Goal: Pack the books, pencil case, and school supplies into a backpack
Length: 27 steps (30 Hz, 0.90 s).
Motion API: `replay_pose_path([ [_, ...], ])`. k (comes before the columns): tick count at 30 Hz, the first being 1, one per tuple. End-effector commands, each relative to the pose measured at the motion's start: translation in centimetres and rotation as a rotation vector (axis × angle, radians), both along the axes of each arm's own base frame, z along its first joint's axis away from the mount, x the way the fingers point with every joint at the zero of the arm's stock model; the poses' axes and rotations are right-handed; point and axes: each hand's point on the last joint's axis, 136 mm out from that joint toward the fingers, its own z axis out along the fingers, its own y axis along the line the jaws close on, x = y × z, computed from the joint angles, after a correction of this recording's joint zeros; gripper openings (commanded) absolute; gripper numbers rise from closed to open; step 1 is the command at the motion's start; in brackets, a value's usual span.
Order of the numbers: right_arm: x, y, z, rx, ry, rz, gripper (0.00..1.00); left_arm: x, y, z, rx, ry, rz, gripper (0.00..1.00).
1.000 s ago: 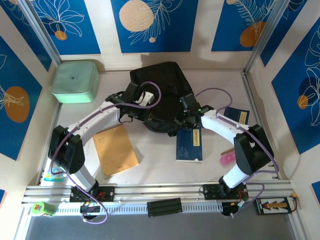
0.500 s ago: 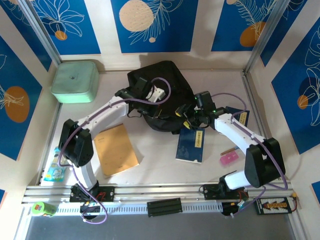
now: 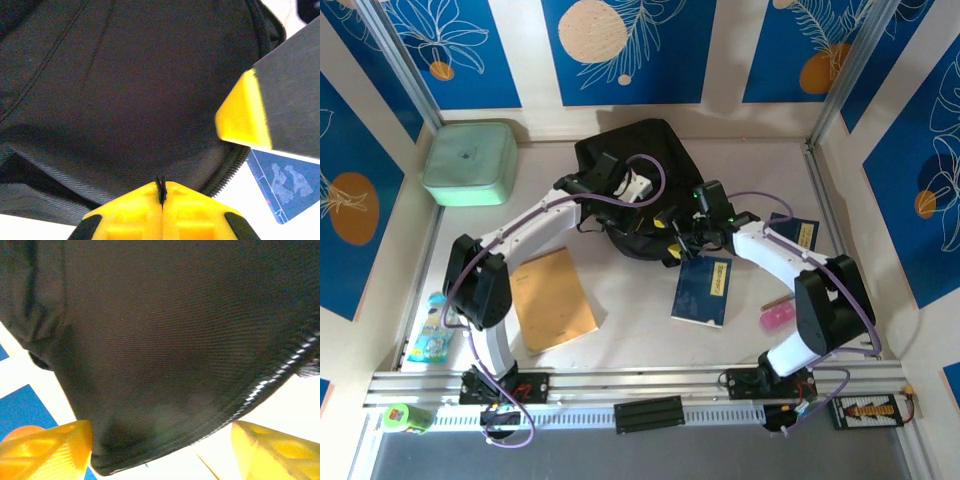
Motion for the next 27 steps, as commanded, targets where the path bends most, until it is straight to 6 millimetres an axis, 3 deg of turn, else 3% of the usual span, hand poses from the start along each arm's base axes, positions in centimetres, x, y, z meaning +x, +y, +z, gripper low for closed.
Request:
replay_pose_path([
  [1,-0.5,-1.6,1.8,0.021,-0.049,-0.081,0.72,0.0,-0.2,0.9,0.006,-0.026,-0.026,0.0],
  [5,-0.8,-2.6,1.9,0.029,-0.05,-0.133,0.76,-0.4,-0.5,1.2,-0.016,-0.02,-0.044,0.0],
  [13,-0.1,2.3,0.0,0.086,0.066,0.007,0.75,-0.2,-0.6,1.7,-0.04,-0.04,-0.036,0.0],
  [15,0.1,2.3,-0.7,0.055,0.07,0.004,0.68,-0.2,-0.4,1.6,-0.031,-0.042,-0.034,0.0],
  [18,0.3,1.5,-2.0,0.002,0.078,-0.006,0.42,0.0,0.1,1.3,0.0,-0.058,-0.029,0.0],
  [21,-0.3,0.1,-2.9,-0.073,0.084,-0.018,0.28,0.9,1.8,1.2,0.083,-0.106,0.014,0.0],
  [27,-1.7,-1.6,-3.7,-0.161,0.073,-0.012,0.19,3.6,5.6,1.1,0.244,-0.198,0.148,0.0],
])
